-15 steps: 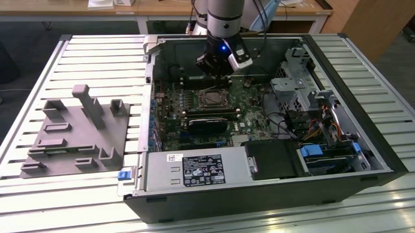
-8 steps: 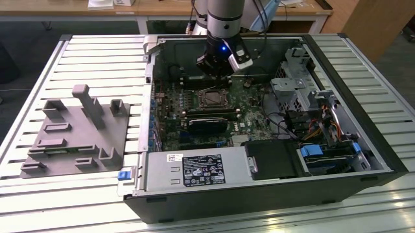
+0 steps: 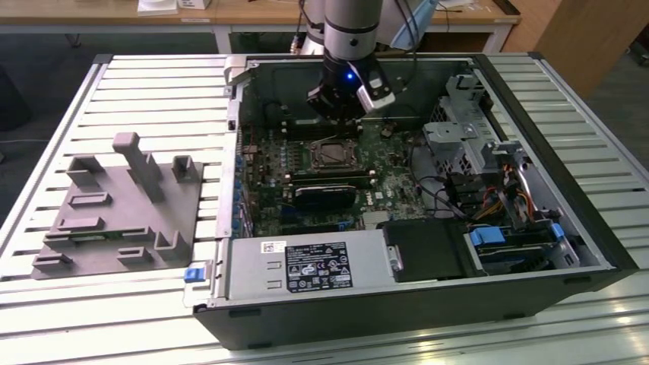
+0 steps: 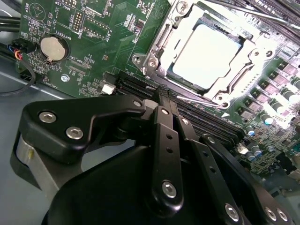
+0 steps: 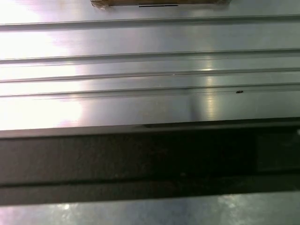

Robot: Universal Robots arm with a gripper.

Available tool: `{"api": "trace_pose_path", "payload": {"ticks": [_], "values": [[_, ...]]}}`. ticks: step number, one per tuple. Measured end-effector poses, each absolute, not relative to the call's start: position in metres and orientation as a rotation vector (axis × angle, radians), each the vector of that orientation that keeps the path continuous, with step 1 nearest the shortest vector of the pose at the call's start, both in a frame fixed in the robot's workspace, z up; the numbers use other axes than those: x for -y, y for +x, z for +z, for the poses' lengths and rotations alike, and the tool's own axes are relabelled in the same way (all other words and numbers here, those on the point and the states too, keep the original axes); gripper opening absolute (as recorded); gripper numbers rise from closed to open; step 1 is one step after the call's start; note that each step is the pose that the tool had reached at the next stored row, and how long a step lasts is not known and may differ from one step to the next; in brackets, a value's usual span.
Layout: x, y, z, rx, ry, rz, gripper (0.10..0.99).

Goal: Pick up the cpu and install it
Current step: 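Install the first cpu locking lever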

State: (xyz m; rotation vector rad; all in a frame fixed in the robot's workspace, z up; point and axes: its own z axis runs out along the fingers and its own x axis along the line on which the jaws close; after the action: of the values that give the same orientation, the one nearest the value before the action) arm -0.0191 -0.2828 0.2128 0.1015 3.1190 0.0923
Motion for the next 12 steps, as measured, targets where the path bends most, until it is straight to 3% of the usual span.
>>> {"api": "trace_pose_path", "payload": {"ticks": [12], "values": [[0.2828,-0.0188,0.2075,-3.12,0.102,0.092,0.106]]}}
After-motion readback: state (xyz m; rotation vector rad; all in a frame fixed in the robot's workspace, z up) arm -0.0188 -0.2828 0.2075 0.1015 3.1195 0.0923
